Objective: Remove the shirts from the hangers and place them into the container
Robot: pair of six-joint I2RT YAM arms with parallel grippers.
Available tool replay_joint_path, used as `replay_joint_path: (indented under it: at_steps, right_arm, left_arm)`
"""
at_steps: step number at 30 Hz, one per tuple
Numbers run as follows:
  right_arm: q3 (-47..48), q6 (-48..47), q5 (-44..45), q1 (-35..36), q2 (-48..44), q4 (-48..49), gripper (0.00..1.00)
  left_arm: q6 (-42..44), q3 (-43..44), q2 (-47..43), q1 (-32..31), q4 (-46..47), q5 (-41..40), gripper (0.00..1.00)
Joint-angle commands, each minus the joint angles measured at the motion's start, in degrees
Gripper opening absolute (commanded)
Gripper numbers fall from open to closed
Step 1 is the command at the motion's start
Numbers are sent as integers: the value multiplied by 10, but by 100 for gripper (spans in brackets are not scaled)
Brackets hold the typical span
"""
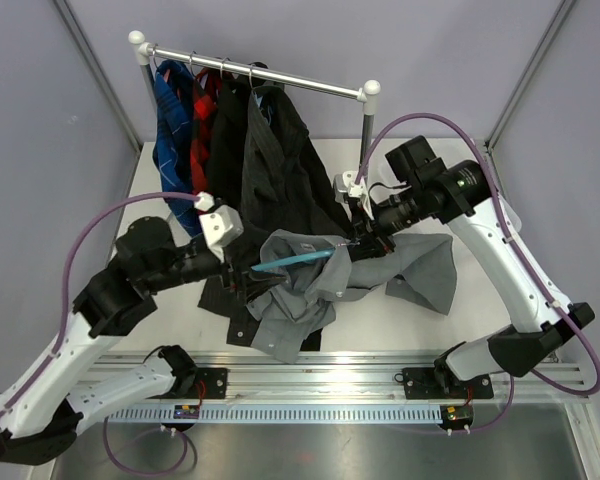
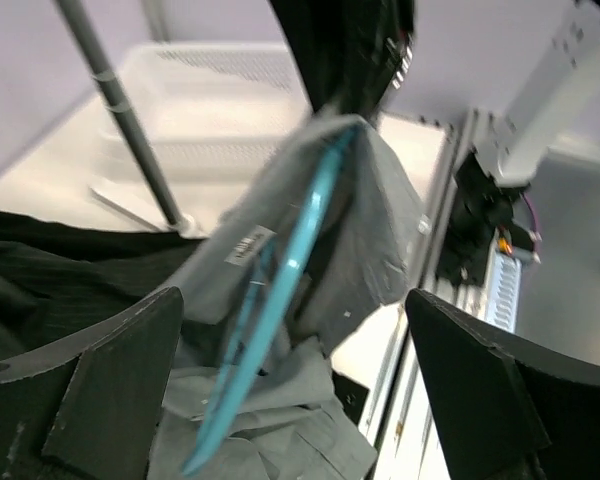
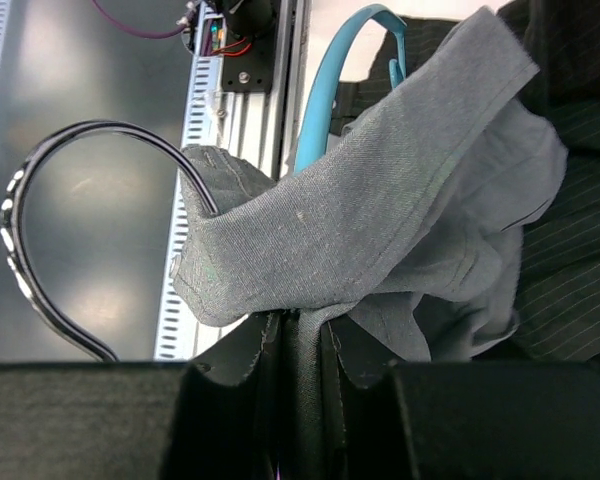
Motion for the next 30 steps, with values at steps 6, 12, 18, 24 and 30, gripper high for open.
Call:
replay_joint_path:
  at_steps: [6, 12, 18, 24, 30]
  right_arm:
    - [50, -64, -22, -4, 20, -93, 0]
    - [36, -57, -24, -4, 10, -82, 0]
    - [32, -57, -42, -4, 11, -84, 0]
    - [25, -45, -43, -4, 10, -77, 0]
    - [1, 9, -5, -4, -2, -26, 10]
  left_arm:
    - [88, -13, 94, -42, -25, 34, 83]
    - [150, -45, 104, -77, -10, -143, 70]
    - [172, -79, 99, -80, 17, -149, 34]
    - [166, -118, 74, -82, 67, -120, 1]
    - [79, -133, 46, -82, 109, -81, 0]
